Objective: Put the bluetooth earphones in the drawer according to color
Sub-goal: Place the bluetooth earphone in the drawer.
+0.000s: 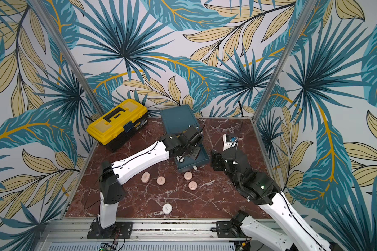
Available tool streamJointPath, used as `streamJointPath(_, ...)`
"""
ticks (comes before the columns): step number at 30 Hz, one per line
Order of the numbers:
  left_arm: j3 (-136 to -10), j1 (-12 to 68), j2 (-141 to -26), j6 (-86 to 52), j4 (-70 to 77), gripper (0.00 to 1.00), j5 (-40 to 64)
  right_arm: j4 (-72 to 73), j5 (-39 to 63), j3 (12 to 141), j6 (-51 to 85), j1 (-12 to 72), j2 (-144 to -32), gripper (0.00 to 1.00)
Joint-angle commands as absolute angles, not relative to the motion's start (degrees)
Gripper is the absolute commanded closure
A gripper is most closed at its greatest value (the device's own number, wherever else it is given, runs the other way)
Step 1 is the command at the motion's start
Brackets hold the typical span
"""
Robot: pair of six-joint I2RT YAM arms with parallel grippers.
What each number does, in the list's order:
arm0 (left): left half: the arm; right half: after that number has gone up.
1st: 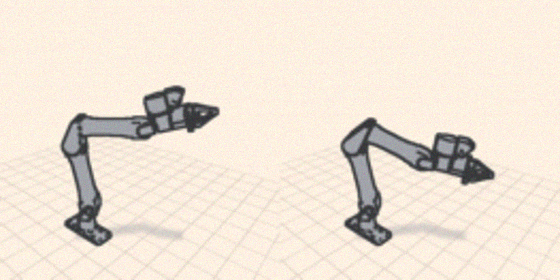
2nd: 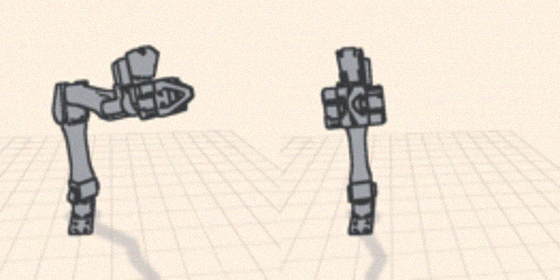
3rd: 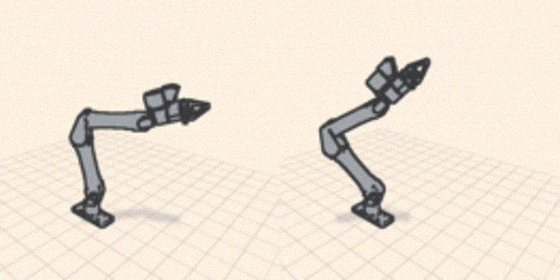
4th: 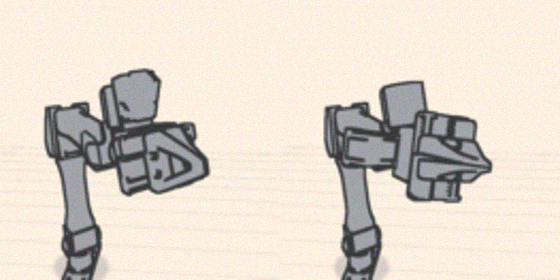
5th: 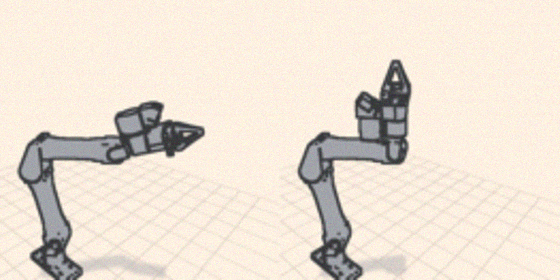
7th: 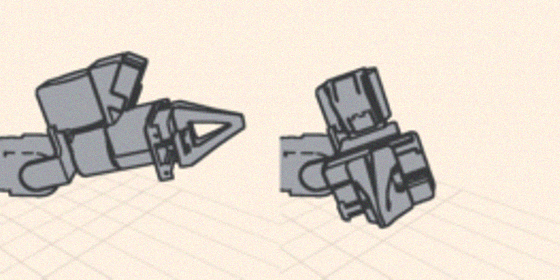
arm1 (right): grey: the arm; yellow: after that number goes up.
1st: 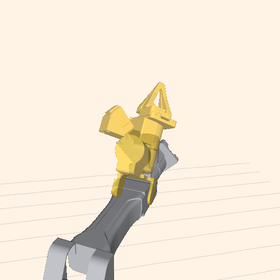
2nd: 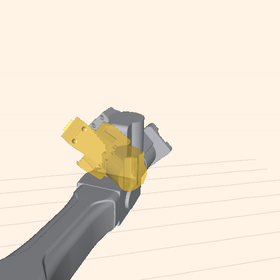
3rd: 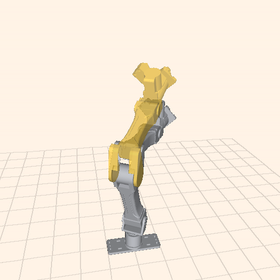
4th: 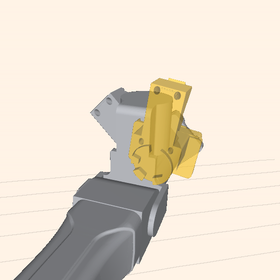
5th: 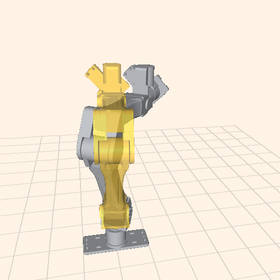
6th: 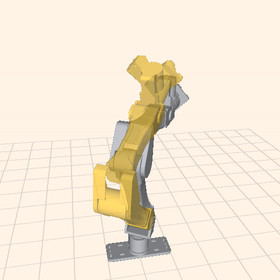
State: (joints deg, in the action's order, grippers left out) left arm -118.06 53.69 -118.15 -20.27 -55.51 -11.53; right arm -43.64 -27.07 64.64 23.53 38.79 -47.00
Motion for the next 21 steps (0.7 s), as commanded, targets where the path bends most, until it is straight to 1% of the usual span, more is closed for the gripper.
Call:
streamJointPath(1,-127.07,52.79,-123.62,-17.72,-59.79,0.57,-10.00,-44.75,-29.47,63.02,24.61,38.83,-45.05,0.31)
streamJointPath(8,-134.71,51.86,-131.20,-18.10,-61.85,0.57,-8.25,-45.22,-30.93,62.58,24.17,38.78,-42.63,0.31)
streamJointPath(21,-133.71,51.59,-135.14,-18.41,-61.82,0.56,-6.51,-45.34,-30.93,62.58,23.75,38.82,-43.10,0.30)
